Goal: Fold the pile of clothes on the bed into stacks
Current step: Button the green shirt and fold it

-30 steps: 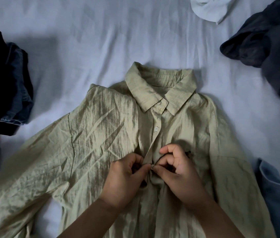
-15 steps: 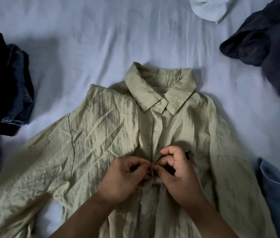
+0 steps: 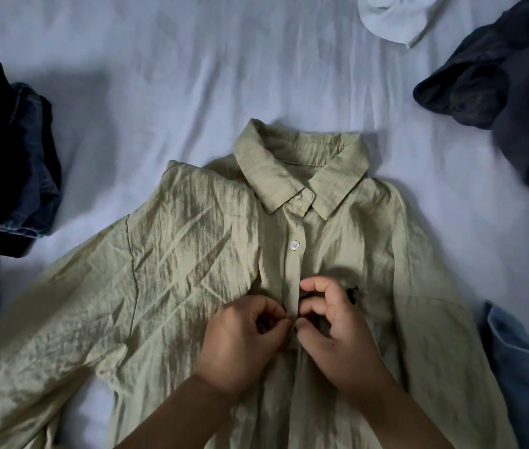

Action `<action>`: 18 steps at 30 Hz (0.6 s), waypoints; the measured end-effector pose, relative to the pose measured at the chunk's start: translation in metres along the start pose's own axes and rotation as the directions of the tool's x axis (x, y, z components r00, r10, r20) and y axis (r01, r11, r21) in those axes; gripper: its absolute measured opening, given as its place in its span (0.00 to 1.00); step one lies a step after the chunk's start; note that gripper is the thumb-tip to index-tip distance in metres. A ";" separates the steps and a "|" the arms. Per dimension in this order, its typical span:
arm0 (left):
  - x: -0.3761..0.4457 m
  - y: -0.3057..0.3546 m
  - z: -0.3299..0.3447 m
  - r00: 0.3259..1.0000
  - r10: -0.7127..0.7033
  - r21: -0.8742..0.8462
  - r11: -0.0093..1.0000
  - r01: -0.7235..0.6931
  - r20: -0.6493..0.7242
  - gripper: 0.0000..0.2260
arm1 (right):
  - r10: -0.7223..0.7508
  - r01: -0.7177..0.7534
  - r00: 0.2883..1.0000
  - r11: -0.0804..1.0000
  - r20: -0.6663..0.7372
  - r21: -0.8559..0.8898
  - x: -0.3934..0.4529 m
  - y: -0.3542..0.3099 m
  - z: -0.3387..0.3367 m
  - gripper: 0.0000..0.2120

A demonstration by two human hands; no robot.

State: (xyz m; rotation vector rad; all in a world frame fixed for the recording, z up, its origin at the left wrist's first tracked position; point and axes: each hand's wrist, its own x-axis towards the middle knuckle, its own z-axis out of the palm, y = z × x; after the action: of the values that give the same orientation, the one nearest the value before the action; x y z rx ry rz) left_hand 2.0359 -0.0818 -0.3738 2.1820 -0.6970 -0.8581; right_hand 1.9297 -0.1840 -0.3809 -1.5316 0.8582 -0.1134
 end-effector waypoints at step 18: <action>0.010 0.004 -0.010 0.974 -0.077 -0.007 0.997 0.081 0.212 0.06 | -0.221 0.180 0.966 0.945 -0.130 -0.273 -0.008 0.016 0.015 0.19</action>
State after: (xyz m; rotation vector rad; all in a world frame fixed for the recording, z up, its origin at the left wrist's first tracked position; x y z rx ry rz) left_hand 2.0486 -0.0875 -0.3689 2.1363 -0.7063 -1.1461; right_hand 1.9252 -0.1652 -0.3950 -1.8756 0.8652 -0.2855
